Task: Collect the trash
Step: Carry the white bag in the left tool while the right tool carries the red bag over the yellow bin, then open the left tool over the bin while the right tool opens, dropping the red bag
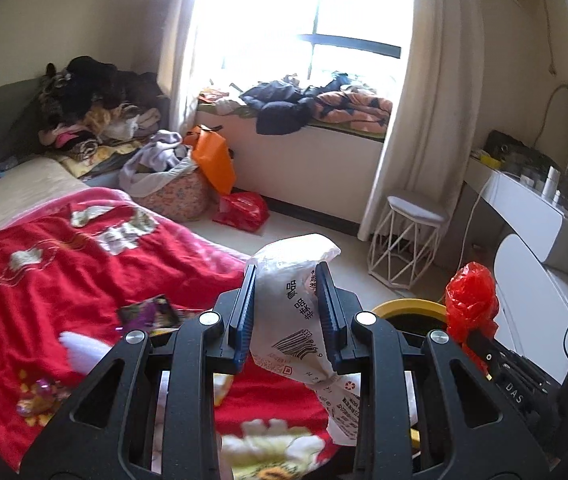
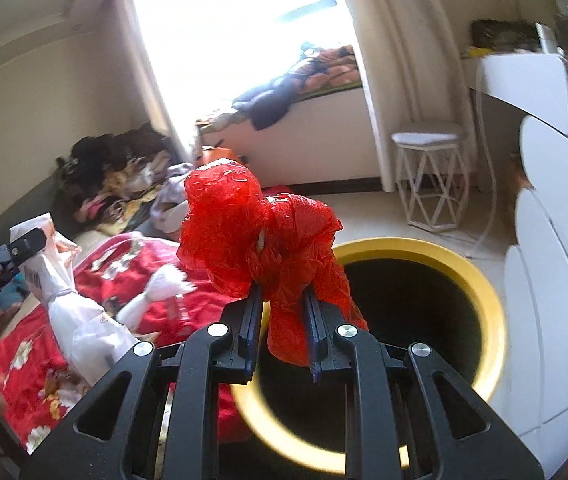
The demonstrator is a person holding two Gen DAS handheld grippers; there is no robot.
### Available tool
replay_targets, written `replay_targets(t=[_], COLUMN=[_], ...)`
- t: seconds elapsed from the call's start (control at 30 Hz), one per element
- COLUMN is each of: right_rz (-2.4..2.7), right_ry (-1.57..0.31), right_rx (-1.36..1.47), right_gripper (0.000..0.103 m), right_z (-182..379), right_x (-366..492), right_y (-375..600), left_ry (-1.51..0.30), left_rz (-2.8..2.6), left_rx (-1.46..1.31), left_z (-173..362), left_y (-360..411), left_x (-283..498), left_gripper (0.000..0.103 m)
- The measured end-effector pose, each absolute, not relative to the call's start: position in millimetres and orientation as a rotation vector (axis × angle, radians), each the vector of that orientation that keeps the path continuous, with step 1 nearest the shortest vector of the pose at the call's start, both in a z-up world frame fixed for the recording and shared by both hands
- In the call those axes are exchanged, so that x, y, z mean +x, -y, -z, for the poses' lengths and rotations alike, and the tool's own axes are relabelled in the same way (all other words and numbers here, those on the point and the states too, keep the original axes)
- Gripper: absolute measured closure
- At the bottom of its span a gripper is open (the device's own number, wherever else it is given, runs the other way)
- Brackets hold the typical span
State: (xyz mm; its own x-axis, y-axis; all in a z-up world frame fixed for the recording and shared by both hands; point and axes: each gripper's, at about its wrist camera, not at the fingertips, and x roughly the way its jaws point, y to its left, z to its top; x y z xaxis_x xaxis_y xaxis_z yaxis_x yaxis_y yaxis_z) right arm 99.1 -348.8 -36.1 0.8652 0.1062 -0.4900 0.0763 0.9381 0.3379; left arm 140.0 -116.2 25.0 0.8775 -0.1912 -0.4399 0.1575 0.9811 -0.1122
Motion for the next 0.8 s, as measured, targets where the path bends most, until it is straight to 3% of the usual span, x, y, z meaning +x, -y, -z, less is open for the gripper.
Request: replay_targets(t=[0.63,0.73,0.8], right_rz=[0.120,0.121,0.123], right_ry=[-0.618,-0.624,-0.635], right_rx=[0.515,0.538,0.561], right_gripper=[0.080,0.073,0.064], right_z=[78.5,82.2,86.2], right_x=[105.5,105.8,107.7], right_y=[388.3,391.6,394.2], left_ry=[-0.571,-0.609,-0.641], left_rz=[0.249,0.264,0.290], left_rx=[-0.050,-0.062,-0.080], left_z=[32.4,43.5,52.3], left_y=[201.5,211.0,213.2], left_x=[185.0,193.4,198.5], left_gripper=[0.078,0.077,0.067])
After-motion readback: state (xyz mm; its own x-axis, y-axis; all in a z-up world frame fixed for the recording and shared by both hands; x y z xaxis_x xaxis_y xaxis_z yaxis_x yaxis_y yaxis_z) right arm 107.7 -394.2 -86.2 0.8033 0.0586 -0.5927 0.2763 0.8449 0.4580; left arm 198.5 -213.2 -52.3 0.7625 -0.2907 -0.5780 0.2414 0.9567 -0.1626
